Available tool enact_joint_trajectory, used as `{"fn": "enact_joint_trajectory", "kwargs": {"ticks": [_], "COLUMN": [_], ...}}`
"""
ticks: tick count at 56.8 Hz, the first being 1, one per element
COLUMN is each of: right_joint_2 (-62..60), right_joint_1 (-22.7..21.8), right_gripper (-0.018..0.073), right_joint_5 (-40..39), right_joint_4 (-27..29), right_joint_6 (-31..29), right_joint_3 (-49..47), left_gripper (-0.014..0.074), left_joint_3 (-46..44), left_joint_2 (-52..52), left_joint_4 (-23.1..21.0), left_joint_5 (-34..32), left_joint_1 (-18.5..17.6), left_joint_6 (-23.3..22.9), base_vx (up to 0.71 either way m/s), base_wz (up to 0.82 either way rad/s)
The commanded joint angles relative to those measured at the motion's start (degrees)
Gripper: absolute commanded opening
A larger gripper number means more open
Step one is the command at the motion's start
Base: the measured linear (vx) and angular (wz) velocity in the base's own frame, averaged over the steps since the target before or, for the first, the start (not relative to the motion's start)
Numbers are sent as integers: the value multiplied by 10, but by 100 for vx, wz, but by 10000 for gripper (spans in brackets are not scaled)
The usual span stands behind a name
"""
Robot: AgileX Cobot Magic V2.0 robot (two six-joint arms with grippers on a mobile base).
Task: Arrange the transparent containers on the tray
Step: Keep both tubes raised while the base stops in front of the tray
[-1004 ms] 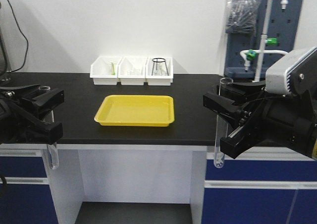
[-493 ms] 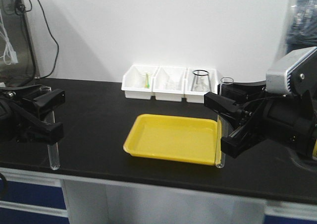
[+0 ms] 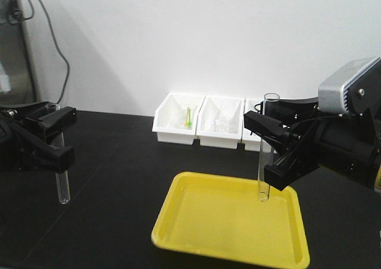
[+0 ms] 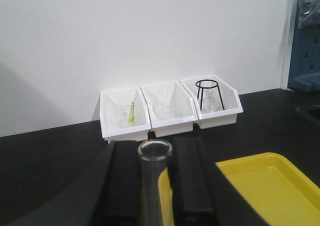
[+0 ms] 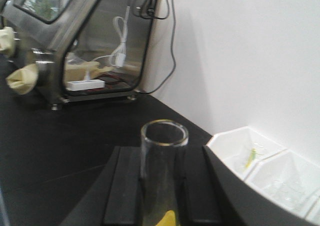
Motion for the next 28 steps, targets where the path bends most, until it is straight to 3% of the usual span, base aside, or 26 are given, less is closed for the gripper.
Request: {"fn": "enact_joint_trajectory", "kwargs": {"ticks": [1,28], "right_joint_2": [-15,-15], "right_joint_1": [-1,-1], "right_gripper": [-13,-13], "right_joint_5": [-8,-8], "right_joint_4": [21,21], "right_joint_6": [0,0], "right_joint_3": [-16,-16], "left_gripper": [-6,-6], "left_joint_3": [-16,-16], "left_joint_2": [-11,-11], "left_joint_4": [-4,-4], "left_joint_5": [-44,-44], "left_joint_1": [-3,-3], "left_joint_6": [-4,-4], "base_vx": [41,35], "base_wz": [-23,-39]}}
